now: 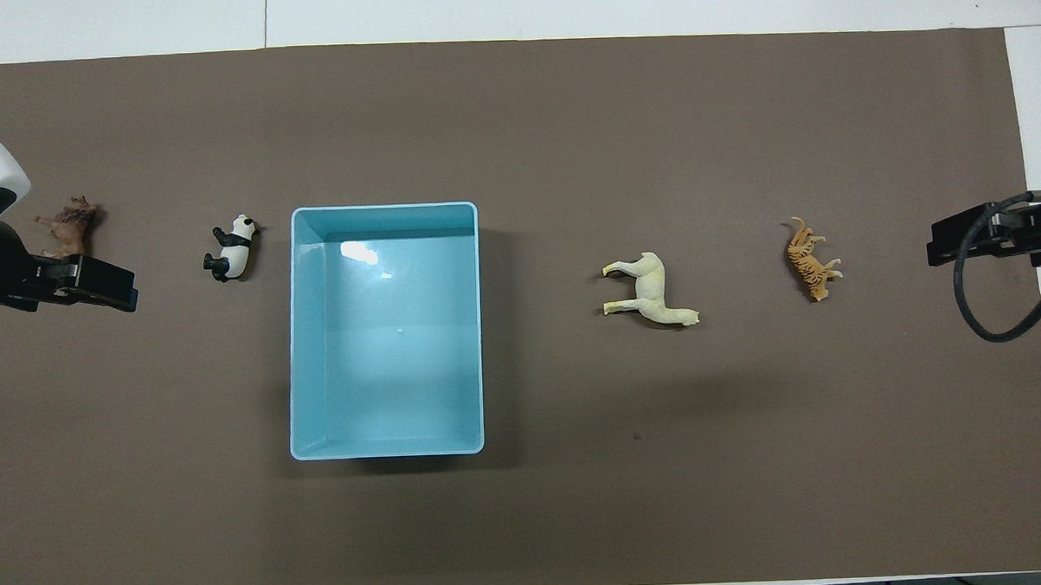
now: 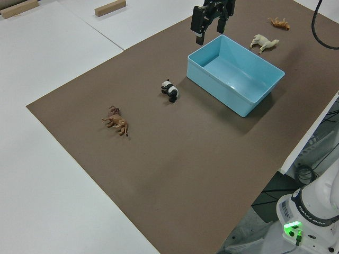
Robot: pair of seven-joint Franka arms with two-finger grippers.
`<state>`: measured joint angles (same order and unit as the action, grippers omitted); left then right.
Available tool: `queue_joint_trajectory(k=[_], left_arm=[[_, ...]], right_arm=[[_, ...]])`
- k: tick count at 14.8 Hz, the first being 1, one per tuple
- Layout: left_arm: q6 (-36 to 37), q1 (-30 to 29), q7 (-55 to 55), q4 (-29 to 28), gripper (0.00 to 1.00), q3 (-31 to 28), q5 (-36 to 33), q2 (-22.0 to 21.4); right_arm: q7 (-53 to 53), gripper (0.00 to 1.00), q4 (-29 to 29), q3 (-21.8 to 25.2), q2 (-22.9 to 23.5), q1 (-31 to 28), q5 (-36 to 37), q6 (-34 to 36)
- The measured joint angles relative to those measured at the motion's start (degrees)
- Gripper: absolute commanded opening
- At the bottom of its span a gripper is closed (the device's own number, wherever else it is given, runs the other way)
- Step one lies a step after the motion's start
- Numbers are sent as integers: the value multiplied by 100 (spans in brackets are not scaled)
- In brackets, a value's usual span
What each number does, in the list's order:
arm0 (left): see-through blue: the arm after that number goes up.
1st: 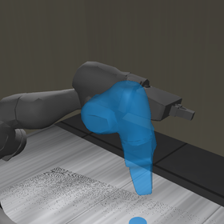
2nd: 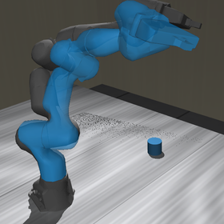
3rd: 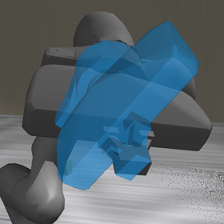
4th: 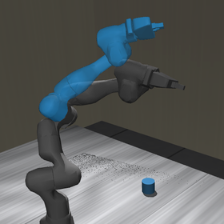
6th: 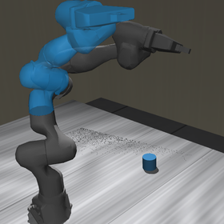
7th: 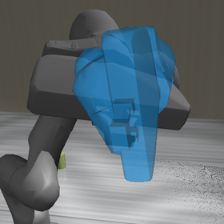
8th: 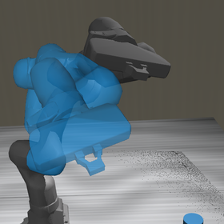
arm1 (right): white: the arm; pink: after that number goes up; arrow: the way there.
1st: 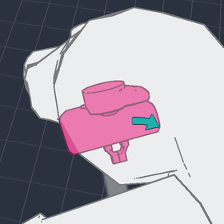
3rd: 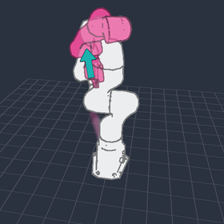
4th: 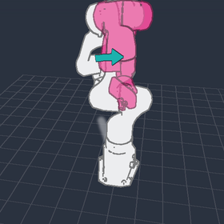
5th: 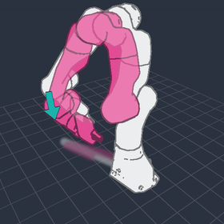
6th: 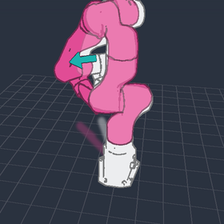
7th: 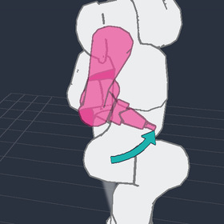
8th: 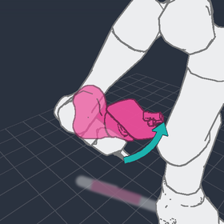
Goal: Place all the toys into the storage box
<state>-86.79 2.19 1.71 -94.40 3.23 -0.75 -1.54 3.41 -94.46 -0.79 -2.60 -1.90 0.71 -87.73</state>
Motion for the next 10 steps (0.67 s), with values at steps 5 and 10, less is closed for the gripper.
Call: queue_joint_trajectory(k=[5, 10], left_arm=[[-654, 47, -233, -161, 100, 76, 0, -15], [-2530, 23, -319, -1044, 100, 31, 0, 95]], right_arm=[[-18, 100, -11, 17, 0, -22, 0, 0], [-891, 100, -592, 48, 5, -210, 0, -728]])
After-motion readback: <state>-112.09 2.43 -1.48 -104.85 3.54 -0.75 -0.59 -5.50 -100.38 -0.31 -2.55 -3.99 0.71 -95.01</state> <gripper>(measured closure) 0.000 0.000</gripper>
